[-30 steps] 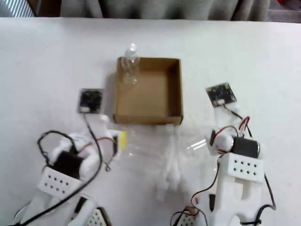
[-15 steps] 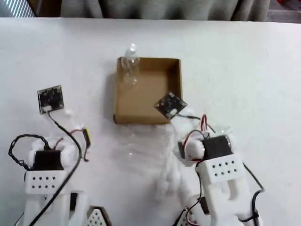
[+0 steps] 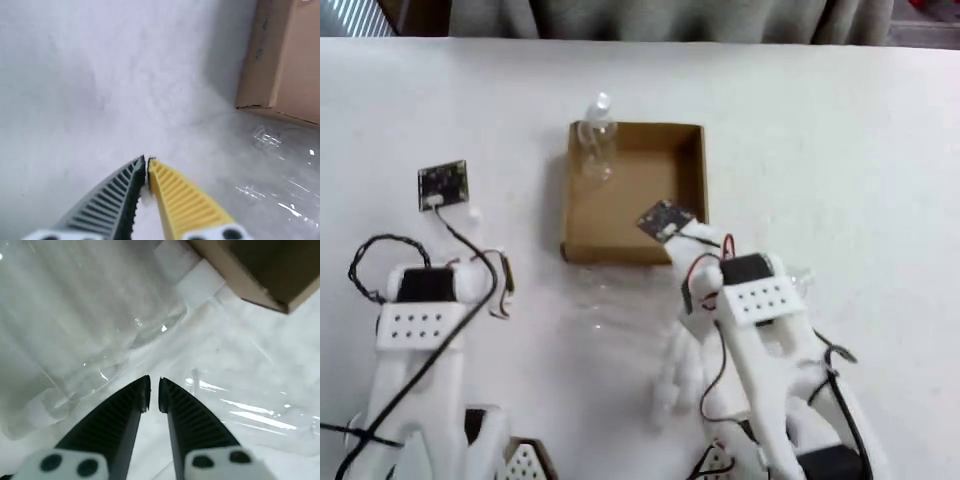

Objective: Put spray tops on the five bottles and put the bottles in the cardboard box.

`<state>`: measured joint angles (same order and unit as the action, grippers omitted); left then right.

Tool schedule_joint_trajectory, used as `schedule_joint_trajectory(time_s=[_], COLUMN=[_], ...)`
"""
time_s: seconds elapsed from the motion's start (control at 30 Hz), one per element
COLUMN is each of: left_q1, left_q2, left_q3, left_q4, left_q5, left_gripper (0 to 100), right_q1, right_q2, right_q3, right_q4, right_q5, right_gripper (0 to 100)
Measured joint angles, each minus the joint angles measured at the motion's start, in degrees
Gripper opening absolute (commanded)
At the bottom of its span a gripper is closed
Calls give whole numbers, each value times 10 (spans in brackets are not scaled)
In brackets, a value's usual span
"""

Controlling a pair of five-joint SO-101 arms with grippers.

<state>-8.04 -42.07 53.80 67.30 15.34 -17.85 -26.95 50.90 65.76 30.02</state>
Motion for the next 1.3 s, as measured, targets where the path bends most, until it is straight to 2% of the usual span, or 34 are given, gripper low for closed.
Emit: schedule_joint_trajectory(time_s=[0.23, 0.67, 0.83, 0.97, 1.3], left_q1=[-67, -88, -90, -90, -105], left_q2=[33, 91, 90, 90, 90], left_q3=[0, 0, 0, 0, 0], left_q4=[-24, -52, -52, -52, -52], left_q5=[0, -1, -1, -1, -4], left_gripper=[20, 20, 20, 20, 20], right_q1=[-60, -222, -216, -182, -147], right_q2=[49, 51, 51, 51, 51], right_q3=[-3, -4, -53, -96, -106], right_q4=[-5, 44, 98, 148, 176], right_q5=[0, -16, -16, -6, 16], right_gripper=[17, 17, 17, 17, 18])
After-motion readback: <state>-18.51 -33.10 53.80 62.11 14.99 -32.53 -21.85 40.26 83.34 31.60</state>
